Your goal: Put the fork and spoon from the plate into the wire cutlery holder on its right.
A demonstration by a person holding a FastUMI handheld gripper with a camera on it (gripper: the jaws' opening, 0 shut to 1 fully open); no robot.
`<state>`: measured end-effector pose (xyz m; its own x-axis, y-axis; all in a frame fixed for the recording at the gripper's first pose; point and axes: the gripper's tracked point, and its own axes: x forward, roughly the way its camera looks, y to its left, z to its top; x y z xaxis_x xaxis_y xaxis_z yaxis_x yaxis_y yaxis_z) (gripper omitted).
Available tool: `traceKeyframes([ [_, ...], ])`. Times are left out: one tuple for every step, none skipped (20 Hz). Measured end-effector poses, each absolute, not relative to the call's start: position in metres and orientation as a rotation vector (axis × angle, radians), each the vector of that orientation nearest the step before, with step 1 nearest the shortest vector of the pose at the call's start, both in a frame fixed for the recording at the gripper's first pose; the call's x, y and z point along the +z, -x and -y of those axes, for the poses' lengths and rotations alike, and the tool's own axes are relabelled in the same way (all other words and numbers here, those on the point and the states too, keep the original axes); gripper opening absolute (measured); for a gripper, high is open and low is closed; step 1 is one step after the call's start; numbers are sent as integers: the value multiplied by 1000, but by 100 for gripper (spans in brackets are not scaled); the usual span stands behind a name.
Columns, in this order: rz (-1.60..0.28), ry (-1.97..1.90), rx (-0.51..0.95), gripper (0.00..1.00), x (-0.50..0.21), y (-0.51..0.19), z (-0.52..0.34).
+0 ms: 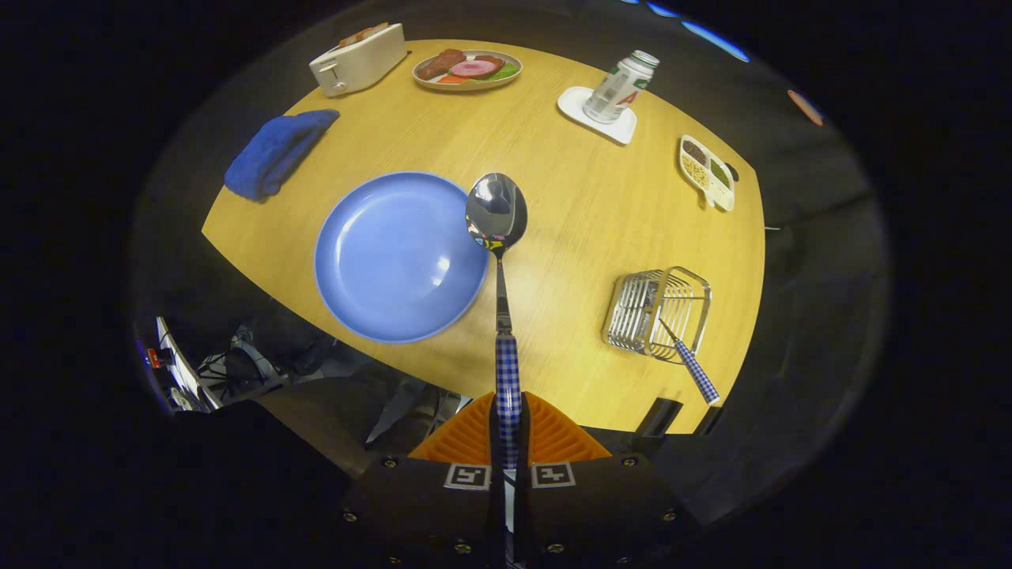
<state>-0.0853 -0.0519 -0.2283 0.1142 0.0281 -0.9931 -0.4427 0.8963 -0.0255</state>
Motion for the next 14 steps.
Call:
traceKeyframes([
  [-1429, 355, 335, 5, -226, 86, 63],
  [-1440, 354, 313, 4, -224, 86, 75],
  [-1451, 352, 291, 4, -222, 86, 87],
  [-1461, 352, 273, 4, -220, 85, 97],
  [-1469, 354, 257, 4, -218, 84, 107],
  [-1477, 360, 244, 4, -216, 84, 116],
  [-1485, 366, 235, 5, -214, 83, 123],
  [-1496, 370, 227, 5, -213, 84, 129],
  [-1506, 373, 219, 5, -212, 85, 135],
  [-1516, 379, 209, 5, -212, 85, 141],
  [-1527, 391, 196, 5, -212, 85, 148],
  [-1545, 400, 184, 5, -212, 88, 155],
  [-1569, 408, 177, 4, -213, 91, 162],
  [-1593, 421, 170, 4, -213, 93, 169],
])
